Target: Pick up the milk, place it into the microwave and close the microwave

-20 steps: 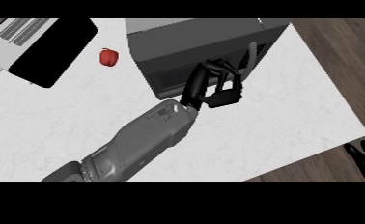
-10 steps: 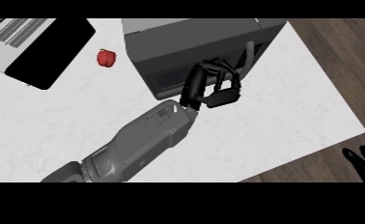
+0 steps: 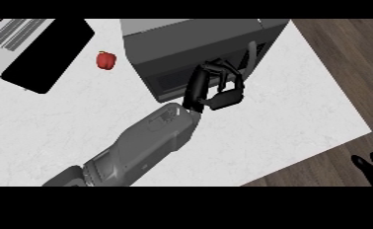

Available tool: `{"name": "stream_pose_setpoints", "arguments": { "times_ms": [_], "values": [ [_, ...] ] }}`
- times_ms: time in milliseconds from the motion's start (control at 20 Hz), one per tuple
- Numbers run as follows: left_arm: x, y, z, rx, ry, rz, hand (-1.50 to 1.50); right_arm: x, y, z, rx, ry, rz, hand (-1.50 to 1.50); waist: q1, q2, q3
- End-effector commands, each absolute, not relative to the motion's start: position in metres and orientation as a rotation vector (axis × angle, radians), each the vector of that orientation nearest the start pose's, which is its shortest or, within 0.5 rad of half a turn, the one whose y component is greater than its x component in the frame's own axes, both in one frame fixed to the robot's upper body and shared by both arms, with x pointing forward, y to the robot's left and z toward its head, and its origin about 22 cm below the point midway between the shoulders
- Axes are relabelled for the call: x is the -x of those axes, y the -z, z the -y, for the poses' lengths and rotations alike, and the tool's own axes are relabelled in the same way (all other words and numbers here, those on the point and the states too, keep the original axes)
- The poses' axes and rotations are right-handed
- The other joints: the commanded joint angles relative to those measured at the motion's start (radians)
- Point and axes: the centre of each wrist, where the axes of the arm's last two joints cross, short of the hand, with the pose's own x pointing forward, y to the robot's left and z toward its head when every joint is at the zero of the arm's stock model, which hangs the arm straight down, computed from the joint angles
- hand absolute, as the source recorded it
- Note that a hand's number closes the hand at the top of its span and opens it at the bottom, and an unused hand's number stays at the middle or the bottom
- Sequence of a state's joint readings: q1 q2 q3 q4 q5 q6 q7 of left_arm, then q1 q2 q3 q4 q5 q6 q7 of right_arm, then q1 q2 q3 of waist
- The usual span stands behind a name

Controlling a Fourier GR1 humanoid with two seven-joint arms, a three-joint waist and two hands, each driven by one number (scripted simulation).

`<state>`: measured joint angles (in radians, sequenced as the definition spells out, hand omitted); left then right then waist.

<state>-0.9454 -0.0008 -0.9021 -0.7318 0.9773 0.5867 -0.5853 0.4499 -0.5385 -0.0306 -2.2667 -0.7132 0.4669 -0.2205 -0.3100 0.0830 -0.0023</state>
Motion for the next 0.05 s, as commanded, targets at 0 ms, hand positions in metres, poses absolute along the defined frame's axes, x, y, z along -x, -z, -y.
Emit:
{"name": "stream_pose_setpoints", "arguments": {
  "times_ms": [0],
  "values": [
    [-0.3641, -0.0359, -0.0113, 0.175, 0.127, 1.815, 1.5, -0.1307, -0.1288, 0.3025, -0.685, -0.364, 1.95, -1.5, -0.003, 0.011, 0.0]
  ]
}}
